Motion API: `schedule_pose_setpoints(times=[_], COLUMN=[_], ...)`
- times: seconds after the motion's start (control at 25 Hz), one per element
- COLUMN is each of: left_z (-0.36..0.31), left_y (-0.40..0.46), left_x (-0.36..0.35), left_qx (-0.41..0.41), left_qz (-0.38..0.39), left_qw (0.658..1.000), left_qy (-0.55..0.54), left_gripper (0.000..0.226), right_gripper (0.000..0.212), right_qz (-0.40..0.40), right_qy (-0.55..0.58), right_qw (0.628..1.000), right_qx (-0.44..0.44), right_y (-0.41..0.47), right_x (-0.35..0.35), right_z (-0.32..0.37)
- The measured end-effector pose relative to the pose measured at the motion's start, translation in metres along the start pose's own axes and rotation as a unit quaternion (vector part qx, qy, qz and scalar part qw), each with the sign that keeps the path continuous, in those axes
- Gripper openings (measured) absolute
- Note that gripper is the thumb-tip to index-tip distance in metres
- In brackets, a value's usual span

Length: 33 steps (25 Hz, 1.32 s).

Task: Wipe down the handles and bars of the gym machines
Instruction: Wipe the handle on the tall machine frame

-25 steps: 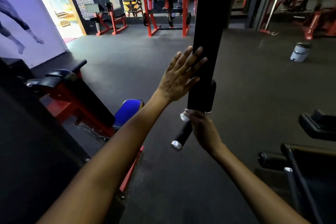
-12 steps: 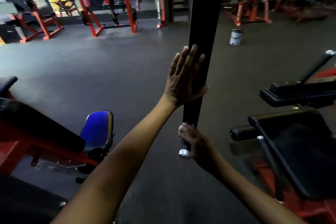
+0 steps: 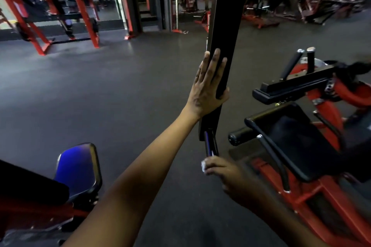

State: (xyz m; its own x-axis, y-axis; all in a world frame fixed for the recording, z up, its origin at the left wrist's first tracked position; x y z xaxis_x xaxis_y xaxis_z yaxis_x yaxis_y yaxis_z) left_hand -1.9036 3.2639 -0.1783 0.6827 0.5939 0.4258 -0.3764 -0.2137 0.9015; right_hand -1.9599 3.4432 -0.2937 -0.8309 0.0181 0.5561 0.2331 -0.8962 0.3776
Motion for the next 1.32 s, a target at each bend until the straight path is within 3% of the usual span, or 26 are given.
schedule_pose_setpoints(times=[0.08,0.12,0.16,0.2,0.24,0.36,0.4,0.48,0.56,0.6,0.64,0.76,0.8,0.88,0.96,1.12,1.32], left_z=[-0.001,-0.002,-0.002,-0.003,-0.004,-0.001,-0.001,-0.001,0.000,-0.001,-0.001,0.002,0.002,-0.001,-0.005,-0.006,-0.004], left_y=[0.000,0.001,0.001,0.001,0.001,0.000,-0.001,0.000,0.000,0.000,-0.001,-0.003,-0.003,-0.004,-0.009,-0.010,-0.010], left_x=[-0.001,0.000,-0.001,-0.002,-0.002,-0.007,-0.007,-0.006,-0.006,-0.006,-0.006,-0.009,-0.008,-0.007,-0.010,-0.009,-0.006], left_qx=[0.010,0.017,0.020,0.020,0.019,0.012,0.008,-0.004,-0.011,-0.015,-0.017,-0.030,-0.028,-0.010,0.009,0.005,0.006], left_qz=[-0.010,-0.013,-0.018,-0.024,-0.029,-0.044,-0.050,-0.057,-0.060,-0.063,-0.065,-0.055,-0.047,-0.034,-0.045,-0.043,-0.058], left_qw=[1.000,1.000,0.999,0.999,0.999,0.998,0.997,0.996,0.995,0.995,0.995,0.995,0.996,0.999,0.990,0.980,0.987], left_qy=[-0.008,-0.016,-0.023,-0.030,-0.036,-0.052,-0.055,-0.065,-0.074,-0.076,-0.080,-0.084,-0.069,0.018,0.137,0.192,0.152], left_gripper=[0.076,0.075,0.075,0.075,0.075,0.084,0.089,0.093,0.099,0.102,0.103,0.099,0.096,0.083,0.070,0.067,0.066], right_gripper=[0.029,0.022,0.020,0.021,0.021,0.028,0.029,0.035,0.047,0.053,0.058,0.067,0.071,0.079,0.081,0.063,0.041], right_qz=[-0.165,-0.268,-0.293,-0.261,-0.217,-0.149,-0.153,-0.185,-0.212,-0.219,-0.205,-0.129,-0.108,-0.149,-0.167,-0.084,-0.172], right_qy=[0.043,0.084,0.135,0.176,0.152,-0.034,-0.026,0.138,0.451,0.548,0.614,0.627,0.652,0.648,0.632,0.661,0.652], right_qw=[0.982,0.945,0.907,0.886,0.890,0.903,0.901,0.870,0.732,0.665,0.628,0.648,0.616,0.594,0.614,0.599,0.610], right_qx=[-0.081,-0.170,-0.271,-0.340,-0.372,-0.403,-0.405,-0.435,-0.465,-0.458,-0.433,-0.412,-0.428,-0.454,-0.442,-0.443,-0.416], right_y=[0.001,0.019,0.042,0.061,0.075,0.058,0.046,0.057,0.080,0.081,0.076,0.046,0.051,0.080,0.091,0.046,0.079], right_x=[0.012,0.020,0.023,0.016,0.008,-0.025,-0.028,-0.016,-0.003,-0.004,-0.006,-0.018,-0.014,-0.003,-0.003,-0.019,-0.013], right_z=[-0.019,-0.035,-0.047,-0.054,-0.053,-0.030,-0.022,-0.037,-0.048,-0.050,-0.051,-0.047,-0.047,-0.053,-0.054,-0.053,-0.048])
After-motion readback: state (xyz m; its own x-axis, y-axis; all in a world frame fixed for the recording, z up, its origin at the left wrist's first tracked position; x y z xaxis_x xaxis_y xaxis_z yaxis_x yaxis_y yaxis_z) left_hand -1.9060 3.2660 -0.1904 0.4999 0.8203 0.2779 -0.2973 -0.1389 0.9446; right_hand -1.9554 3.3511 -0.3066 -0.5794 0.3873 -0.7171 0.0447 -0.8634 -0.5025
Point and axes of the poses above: each hand's wrist, its own y-axis towards the middle knuckle, its own x-axis out of the back of the hand, z = x × y, the point moved 2 cm from there along y, towards the middle knuckle, and after that the axes turned 12 degrees about y, right-handed, at the moved point
